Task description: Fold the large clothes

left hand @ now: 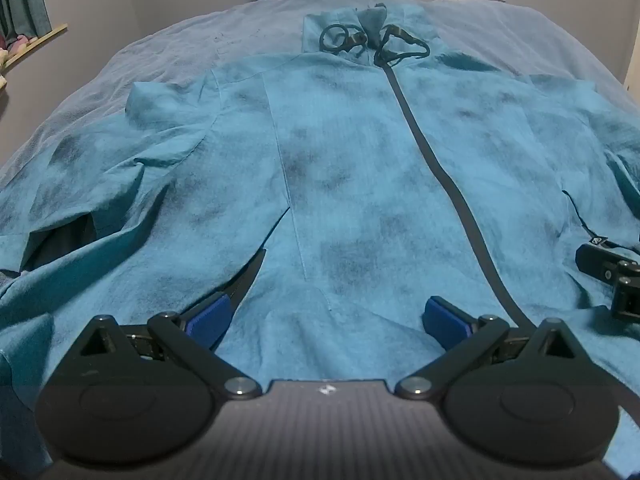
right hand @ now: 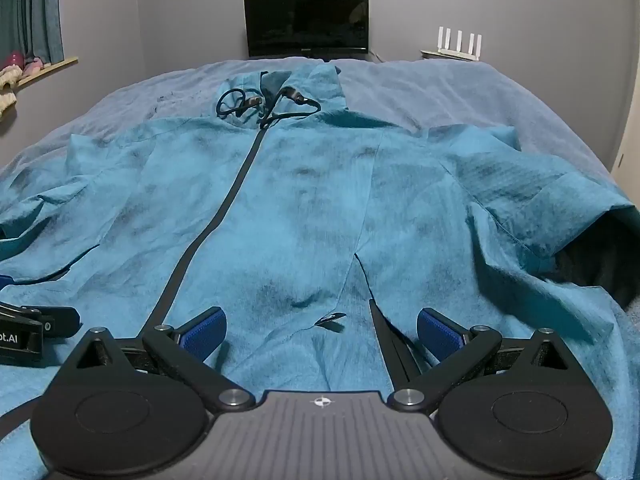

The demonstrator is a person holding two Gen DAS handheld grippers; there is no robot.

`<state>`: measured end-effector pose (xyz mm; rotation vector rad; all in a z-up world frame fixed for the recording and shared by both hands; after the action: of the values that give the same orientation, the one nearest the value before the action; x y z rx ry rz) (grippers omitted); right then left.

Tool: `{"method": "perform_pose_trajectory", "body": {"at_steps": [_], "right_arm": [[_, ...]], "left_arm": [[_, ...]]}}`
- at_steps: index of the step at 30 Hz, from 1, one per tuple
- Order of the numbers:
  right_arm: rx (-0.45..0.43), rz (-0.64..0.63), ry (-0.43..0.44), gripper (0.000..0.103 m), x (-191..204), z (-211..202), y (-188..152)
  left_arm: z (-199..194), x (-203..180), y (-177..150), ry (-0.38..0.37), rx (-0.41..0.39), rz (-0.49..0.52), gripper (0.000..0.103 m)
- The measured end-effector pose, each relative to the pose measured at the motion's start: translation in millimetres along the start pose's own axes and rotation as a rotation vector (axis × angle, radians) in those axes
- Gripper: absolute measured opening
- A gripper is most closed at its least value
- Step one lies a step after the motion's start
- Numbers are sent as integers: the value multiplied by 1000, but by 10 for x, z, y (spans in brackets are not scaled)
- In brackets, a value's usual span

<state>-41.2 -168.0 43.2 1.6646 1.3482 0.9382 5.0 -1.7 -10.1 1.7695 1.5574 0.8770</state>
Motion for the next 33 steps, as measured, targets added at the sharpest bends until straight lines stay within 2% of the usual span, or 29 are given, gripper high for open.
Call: {"method": "perform_pose_trajectory", "body": {"at_steps": [12,15,33], "right_arm": [[9,1,0,103,4,6,-2],[10,0,0,103,5,7,-2],[15,0,0,103,11,14,-7]], "left_arm": [[-29,34,-83,-2,1,-8,103],[7,0,7,0,3,4,103],[11,-10,4,0,5,5,103]]}}
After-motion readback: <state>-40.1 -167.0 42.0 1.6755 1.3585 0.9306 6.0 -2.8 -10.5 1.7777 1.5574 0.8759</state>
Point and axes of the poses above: each gripper's, at about its wrist camera, not at the fingertips, and z roughly the way its jaws point, x to its left, y to its top, the point moved 1 cm from there along z, roughly the way its jaws point, and after that the axes turned 15 degrees about -x, right-handed, at the moved point
